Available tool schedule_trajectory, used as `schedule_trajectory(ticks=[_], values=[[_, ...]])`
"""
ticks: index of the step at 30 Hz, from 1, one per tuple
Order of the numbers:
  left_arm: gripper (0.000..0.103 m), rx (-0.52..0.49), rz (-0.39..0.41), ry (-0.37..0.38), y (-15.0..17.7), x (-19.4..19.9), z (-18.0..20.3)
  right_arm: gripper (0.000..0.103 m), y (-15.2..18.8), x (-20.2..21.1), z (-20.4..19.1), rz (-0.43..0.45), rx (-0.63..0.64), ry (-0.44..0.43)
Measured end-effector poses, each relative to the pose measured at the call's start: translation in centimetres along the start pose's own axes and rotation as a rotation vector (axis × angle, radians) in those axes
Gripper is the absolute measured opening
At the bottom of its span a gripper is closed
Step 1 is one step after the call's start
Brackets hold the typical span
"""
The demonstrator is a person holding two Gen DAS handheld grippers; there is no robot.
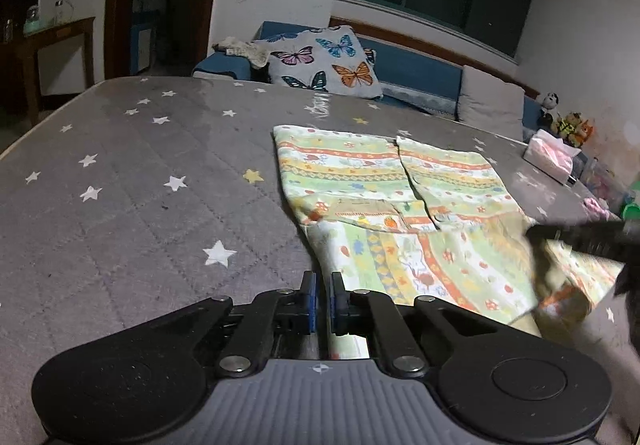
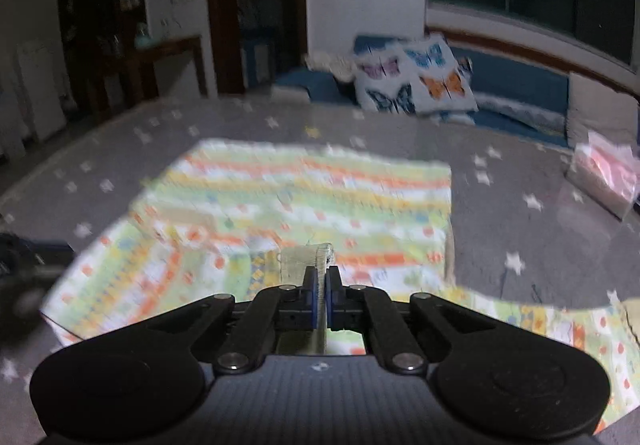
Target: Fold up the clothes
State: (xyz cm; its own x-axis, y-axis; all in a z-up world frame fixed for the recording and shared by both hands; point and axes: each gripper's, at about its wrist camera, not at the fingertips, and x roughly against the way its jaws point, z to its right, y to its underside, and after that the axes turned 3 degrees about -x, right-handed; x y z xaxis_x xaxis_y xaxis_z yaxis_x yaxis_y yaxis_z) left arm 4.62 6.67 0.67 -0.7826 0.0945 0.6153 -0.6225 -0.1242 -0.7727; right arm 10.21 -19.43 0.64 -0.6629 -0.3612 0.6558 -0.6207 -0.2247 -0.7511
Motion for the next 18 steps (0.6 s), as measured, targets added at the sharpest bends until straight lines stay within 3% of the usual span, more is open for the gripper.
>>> schedule_trajectory(ticks=[3,9,14,18], values=[[0.009,-0.006,0.012,-0.001,-0.8,-0.4,0.2,0.005,0.5,-0.6,0.2,-0.030,-0.008,0.007],[0.008,-0.062,0.035,0.024,-2.2,-2.3,1.5,0.009,0.1,0.6,-0.7,0.026,0.030,-0.019],[0.008,-0.079,-0.022,0.011,-2.1,-5.3,1.5,0.009,0.7,-0.4,-1.5,-0.026,0.061,-0.066],[0.008,-0.099,-0.005,-0.009,-2.1,-5.0,1.3,0.015,1.8,-0.8,-1.4,-0.061,0.072,-0.064]])
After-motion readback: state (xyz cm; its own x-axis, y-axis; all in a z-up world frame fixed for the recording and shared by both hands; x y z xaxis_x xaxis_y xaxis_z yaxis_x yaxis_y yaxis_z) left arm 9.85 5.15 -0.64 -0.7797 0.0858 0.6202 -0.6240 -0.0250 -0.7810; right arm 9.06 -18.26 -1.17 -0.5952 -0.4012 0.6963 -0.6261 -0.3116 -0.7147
